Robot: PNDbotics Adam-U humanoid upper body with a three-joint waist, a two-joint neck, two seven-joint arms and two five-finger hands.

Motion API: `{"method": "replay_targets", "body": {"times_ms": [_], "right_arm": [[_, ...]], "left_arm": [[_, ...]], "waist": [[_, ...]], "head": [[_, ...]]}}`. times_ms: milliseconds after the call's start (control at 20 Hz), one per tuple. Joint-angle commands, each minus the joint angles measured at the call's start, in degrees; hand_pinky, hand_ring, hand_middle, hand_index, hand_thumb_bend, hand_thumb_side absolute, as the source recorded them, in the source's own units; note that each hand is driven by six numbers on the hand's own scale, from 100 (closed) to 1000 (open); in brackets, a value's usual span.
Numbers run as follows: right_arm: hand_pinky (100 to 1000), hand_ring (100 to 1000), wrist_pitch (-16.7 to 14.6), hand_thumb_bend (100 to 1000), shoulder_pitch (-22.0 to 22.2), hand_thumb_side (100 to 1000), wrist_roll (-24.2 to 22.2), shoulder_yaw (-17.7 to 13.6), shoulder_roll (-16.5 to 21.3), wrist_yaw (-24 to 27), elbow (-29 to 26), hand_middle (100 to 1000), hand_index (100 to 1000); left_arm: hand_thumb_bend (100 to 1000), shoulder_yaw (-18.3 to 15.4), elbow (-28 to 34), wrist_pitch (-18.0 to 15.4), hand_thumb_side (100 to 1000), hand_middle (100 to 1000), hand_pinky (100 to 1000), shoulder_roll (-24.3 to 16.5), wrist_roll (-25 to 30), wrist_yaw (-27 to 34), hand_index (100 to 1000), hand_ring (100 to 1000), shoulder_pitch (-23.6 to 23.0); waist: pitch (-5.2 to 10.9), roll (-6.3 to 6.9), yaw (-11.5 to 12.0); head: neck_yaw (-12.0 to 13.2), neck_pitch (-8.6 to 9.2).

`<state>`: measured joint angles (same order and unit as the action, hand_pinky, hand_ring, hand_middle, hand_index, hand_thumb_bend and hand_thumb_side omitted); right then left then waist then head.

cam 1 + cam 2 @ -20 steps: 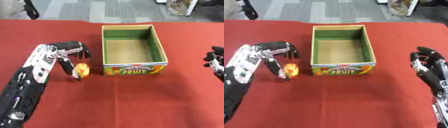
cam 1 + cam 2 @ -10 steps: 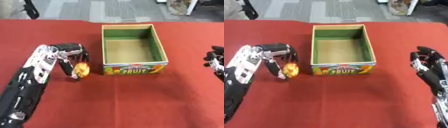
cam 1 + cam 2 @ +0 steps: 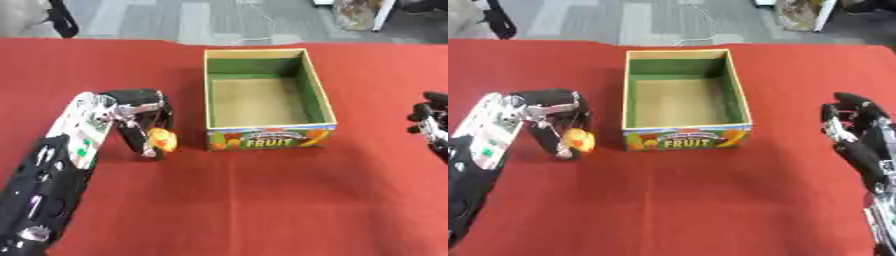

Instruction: Pick up objects on the table and place them in the box.

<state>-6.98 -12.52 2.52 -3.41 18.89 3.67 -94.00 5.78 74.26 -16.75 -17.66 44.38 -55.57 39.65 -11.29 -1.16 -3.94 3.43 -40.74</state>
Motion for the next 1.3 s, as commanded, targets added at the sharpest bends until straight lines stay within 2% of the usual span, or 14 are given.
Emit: {"method": "replay_targets", "body": {"times_ms": [50, 350, 700, 1000, 1300], "right_arm": [[559, 637, -0.09, 261, -0.29, 405, -0.08, -0.23, 0.84, 0.25, -0.74, 626, 790], [558, 637, -0.06, 259, -0.24, 405, -0.06, -0.26, 0.86, 0.21, -0.71, 626, 788], [558, 637, -0.02, 258, -0.19, 404, -0.02, -0.31, 0.9, 0.17, -0.68, 625, 788], [558, 636, -0.01, 259, -0.1, 404, 0.02, -0.36, 1.0, 0.17, -0.65, 625, 787], [558, 636, 0.0, 260, 0.02, 403, 0.01, -0.36, 1.14, 0.14, -0.6, 625, 787]], "left_arm": [[446, 0.15, 0.17, 0.01, 100, 310, 248, -1.22, -0.66, -0.5, 469, 284, 0.64], [317, 0.29, -0.23, -0.28, 100, 239, 177, -1.57, -1.56, -0.88, 401, 214, 0.49], [273, 0.25, 0.46, -0.43, 100, 181, 100, -1.98, -4.43, -1.18, 339, 159, 0.34], [226, 0.04, 3.4, -0.79, 100, 170, 100, -2.88, -6.48, -0.59, 328, 150, 0.61], [218, 0.56, 6.36, -1.46, 100, 173, 100, -4.38, -7.78, 0.29, 331, 155, 2.02]], "waist": [[0.81, -0.04, -0.05], [0.85, 0.05, -0.03], [0.9, 0.18, -0.02], [1.1, 0.34, 0.08], [1.35, 0.58, 0.17]], "head": [[0.19, -0.23], [0.13, -0.36], [-0.02, -0.53], [-0.23, -0.61], [-0.51, -0.61]]}}
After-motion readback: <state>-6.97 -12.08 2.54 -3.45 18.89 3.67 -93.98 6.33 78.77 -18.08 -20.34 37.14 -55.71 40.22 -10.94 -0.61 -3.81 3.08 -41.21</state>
